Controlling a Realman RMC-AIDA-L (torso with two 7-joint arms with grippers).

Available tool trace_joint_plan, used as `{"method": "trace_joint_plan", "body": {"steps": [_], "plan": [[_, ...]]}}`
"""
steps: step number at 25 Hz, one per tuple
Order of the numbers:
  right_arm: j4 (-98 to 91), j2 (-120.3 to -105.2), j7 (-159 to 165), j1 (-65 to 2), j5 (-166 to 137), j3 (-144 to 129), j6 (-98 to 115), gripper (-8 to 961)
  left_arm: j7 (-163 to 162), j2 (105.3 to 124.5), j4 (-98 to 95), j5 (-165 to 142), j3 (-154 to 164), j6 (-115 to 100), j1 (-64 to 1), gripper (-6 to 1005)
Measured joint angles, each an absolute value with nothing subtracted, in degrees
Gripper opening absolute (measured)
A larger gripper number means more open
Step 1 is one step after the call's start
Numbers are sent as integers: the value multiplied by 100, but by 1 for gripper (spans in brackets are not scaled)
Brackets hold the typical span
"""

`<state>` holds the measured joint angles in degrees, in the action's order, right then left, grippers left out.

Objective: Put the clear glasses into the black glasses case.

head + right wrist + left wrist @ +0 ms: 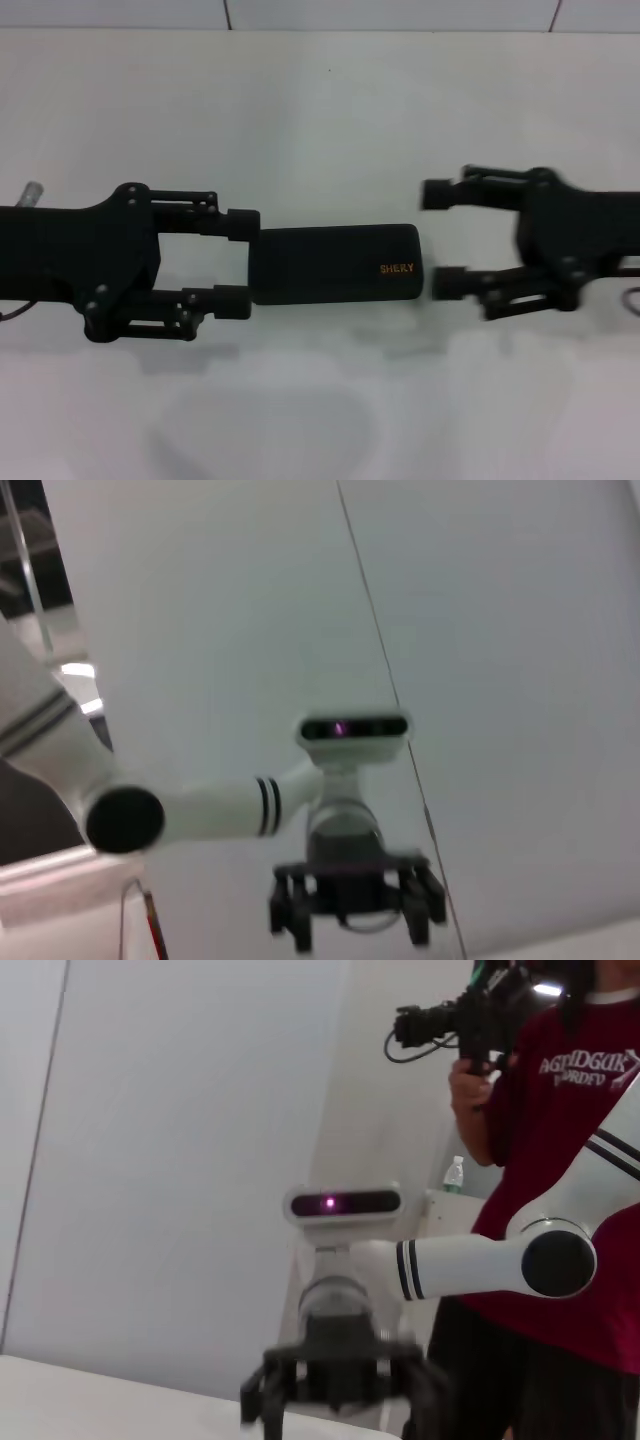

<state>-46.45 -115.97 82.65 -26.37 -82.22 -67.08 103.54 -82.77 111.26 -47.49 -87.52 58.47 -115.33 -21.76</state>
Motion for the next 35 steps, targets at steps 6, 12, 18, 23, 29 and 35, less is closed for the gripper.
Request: {"method": "trace_joint_plan", "body": {"steps": [6, 12, 18, 23, 29, 35], "plan": [[-4566, -11611, 7969, -2821, -7902, -7578, 9692, 879, -7984, 11045, -4426, -8777, 5707, -11534, -2183, 649], [-4578, -11596, 7957, -2820, -7776, -7617, 9697, 879, -7915, 11011, -4368, -8786, 5704, -11536, -2151, 650], [-4515, -11610, 7946, -2771, -7774, -7657, 9698, 879, -7899, 11012, -4362, -8790, 5704, -11539, -2162, 650], [-4499, -11610, 7928, -2756, -7770, -7668, 9710, 879, -7897, 11032, -4359, -8790, 5704, -11537, -2154, 649], [-4456, -11610, 7898, -2751, -7768, -7720, 9719, 879, -7894, 11056, -4359, -8790, 5704, -11534, -2133, 650], [-4456, -11610, 7893, -2751, -7769, -7719, 9718, 879, -7893, 11072, -4359, -8789, 5704, -11527, -2128, 649]]}}
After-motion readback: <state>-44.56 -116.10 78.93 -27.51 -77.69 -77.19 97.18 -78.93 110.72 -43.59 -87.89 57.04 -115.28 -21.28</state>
